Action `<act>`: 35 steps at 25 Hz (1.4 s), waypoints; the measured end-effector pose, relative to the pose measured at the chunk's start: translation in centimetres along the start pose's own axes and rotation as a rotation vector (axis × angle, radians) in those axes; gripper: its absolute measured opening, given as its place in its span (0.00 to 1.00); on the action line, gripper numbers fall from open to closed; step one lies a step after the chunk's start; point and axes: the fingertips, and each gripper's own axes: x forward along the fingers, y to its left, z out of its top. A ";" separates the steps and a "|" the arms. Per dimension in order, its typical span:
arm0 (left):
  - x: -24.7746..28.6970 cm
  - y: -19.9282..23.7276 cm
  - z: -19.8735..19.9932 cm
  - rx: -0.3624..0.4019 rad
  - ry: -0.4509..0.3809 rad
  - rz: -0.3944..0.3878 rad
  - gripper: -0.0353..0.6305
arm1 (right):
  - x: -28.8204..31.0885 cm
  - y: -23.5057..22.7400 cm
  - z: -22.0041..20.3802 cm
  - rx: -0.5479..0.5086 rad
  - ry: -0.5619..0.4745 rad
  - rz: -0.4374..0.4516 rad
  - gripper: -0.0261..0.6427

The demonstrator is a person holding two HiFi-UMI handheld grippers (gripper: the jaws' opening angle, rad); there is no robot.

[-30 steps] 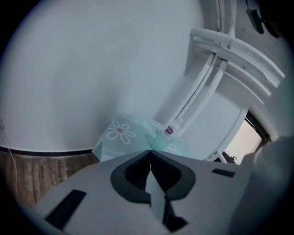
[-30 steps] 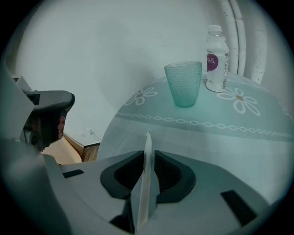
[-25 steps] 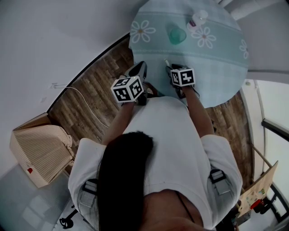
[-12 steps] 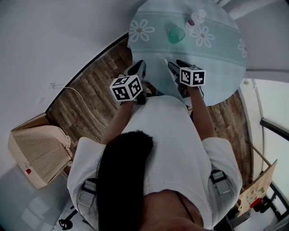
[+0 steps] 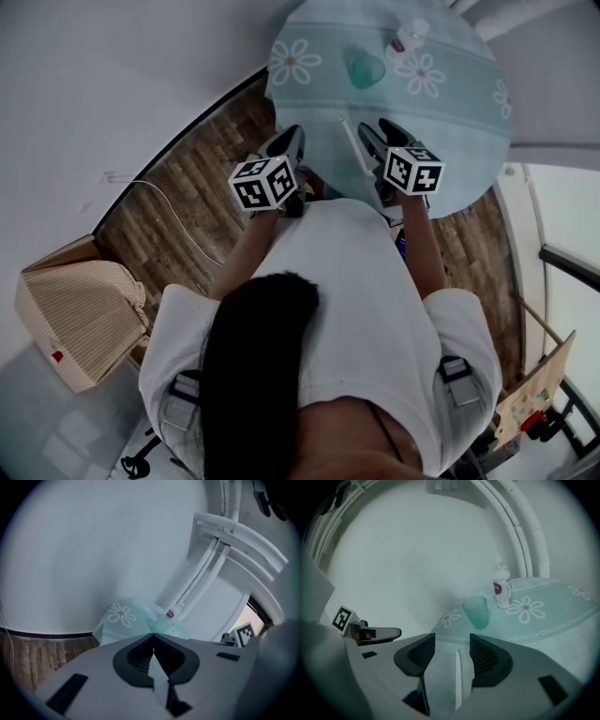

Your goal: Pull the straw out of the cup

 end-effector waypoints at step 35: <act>-0.8 -3.1 0.6 0.130 -0.015 -0.123 0.07 | -4.0 4.0 1.1 -0.044 -0.184 -0.093 0.14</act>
